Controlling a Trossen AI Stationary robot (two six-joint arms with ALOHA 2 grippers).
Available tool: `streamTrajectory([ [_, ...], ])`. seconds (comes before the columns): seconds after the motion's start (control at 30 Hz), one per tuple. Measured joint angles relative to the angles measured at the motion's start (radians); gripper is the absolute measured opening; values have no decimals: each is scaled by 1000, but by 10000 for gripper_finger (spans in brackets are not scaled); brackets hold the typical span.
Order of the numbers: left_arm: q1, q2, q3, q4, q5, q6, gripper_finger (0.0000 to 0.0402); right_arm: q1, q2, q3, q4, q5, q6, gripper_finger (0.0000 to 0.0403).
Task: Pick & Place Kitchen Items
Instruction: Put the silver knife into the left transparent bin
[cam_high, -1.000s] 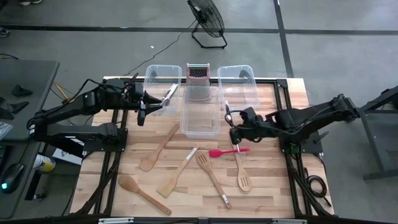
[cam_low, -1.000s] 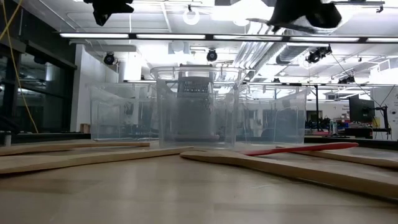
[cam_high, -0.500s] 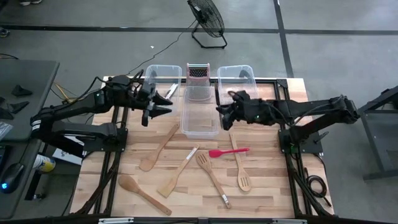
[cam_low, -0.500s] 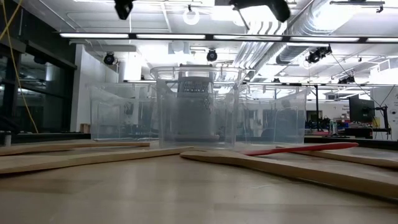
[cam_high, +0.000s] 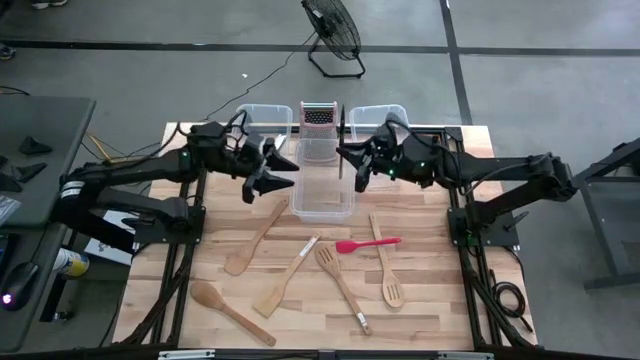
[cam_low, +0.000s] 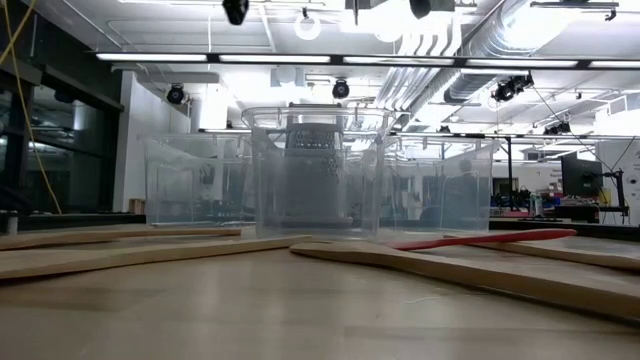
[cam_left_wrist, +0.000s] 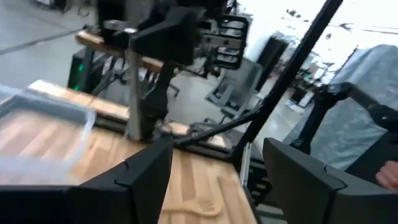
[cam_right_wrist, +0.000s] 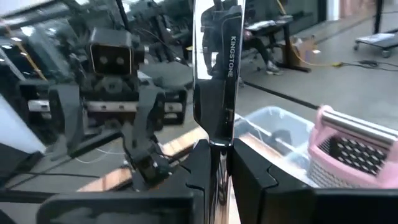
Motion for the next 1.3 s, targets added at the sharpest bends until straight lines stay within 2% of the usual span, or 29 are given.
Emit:
streamTrajectory([
  [0.13,-41,64,0,76,-89,0,248,-22,17,0,57,-71,-3,34],
  [0.37,-81,171,0,240,-126,-23,248,-25,94,2,174,-141,-22,34],
  [0.5,-86,193,-1,242,-189,-26,248,-26,125,-1,232,-171,-14,34],
  [0.6,-87,199,0,241,-197,-25,248,-26,133,0,247,-193,-11,34],
  [0.93,-86,186,0,206,-200,2,248,-33,108,0,99,-179,-8,34],
  [1.07,-86,171,0,151,-298,30,248,-33,79,0,61,-222,30,34],
  [1.3,-85,183,0,152,-330,53,248,-32,99,2,191,-282,18,34],
])
